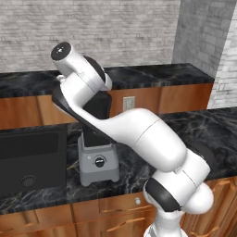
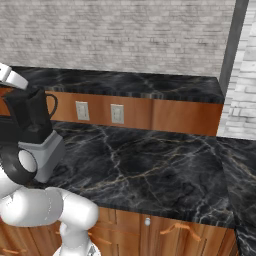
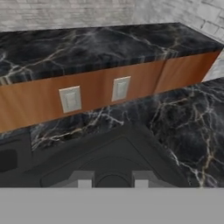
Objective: Close the lid blender by securely placing the lid on top.
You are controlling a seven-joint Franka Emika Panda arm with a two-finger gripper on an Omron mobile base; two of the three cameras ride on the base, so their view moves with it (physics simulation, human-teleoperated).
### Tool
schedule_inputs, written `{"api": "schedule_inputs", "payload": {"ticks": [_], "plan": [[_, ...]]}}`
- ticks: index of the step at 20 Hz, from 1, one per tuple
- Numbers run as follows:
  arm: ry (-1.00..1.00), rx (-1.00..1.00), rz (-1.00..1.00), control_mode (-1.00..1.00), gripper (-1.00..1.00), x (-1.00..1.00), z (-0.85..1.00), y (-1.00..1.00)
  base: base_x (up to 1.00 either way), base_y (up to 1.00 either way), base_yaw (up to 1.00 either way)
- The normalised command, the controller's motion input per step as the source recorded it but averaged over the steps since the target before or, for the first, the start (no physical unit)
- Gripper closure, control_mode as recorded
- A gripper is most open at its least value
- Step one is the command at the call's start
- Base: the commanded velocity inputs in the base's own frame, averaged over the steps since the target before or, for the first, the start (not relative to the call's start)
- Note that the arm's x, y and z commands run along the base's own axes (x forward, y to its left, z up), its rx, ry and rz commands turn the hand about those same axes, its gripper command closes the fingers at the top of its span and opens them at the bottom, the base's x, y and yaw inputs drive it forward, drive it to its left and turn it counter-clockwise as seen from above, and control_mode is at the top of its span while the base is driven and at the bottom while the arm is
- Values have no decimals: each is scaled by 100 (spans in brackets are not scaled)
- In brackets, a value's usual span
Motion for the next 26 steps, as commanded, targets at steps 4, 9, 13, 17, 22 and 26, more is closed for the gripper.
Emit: {"api": "schedule_inputs", "payload": {"ticks": [4,9,13,17,22,26], "plan": [[10,0,-6,-100,100,0,-3,-1,0,0,0],[0,0,-2,-100,100,9,-9,0,0,0,0],[1,0,-2,-100,100,12,-5,-4,0,0,0],[3,0,-7,-100,100,2,0,-21,0,0,0],[2,0,-11,-100,100,0,0,-24,0,0,0],[3,0,-12,-100,100,0,-6,-12,0,0,0]]}}
